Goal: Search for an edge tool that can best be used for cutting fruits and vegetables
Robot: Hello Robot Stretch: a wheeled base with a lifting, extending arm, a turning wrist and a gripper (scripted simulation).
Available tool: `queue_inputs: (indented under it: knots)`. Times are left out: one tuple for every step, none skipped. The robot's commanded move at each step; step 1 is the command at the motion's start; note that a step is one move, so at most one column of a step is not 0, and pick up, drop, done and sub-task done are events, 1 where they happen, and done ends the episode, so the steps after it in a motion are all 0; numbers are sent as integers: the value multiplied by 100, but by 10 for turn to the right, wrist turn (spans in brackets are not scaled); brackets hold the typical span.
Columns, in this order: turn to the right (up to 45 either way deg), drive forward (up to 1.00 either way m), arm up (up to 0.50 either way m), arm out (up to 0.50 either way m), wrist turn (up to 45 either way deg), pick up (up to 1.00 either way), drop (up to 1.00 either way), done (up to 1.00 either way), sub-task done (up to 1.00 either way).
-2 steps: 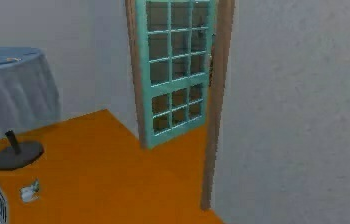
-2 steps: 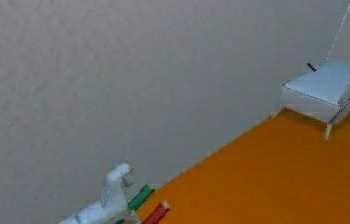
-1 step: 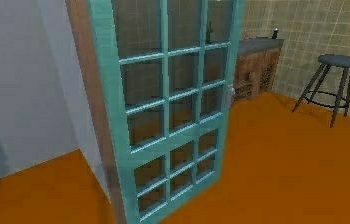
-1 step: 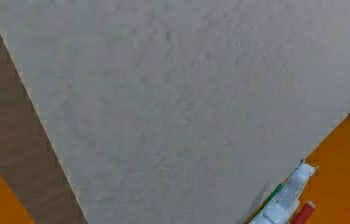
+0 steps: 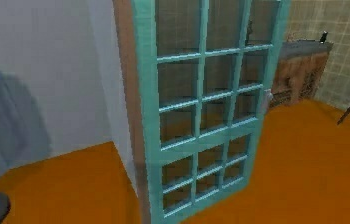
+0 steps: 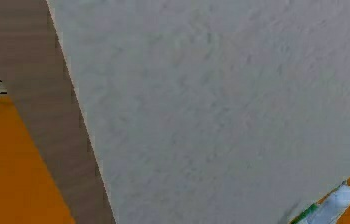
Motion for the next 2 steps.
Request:
queue_inputs:
  knots:
    - [0, 30, 0, 0, 0, 0, 0, 0, 0]
    - [450, 0, 0, 0, 0, 0, 0, 0, 0]
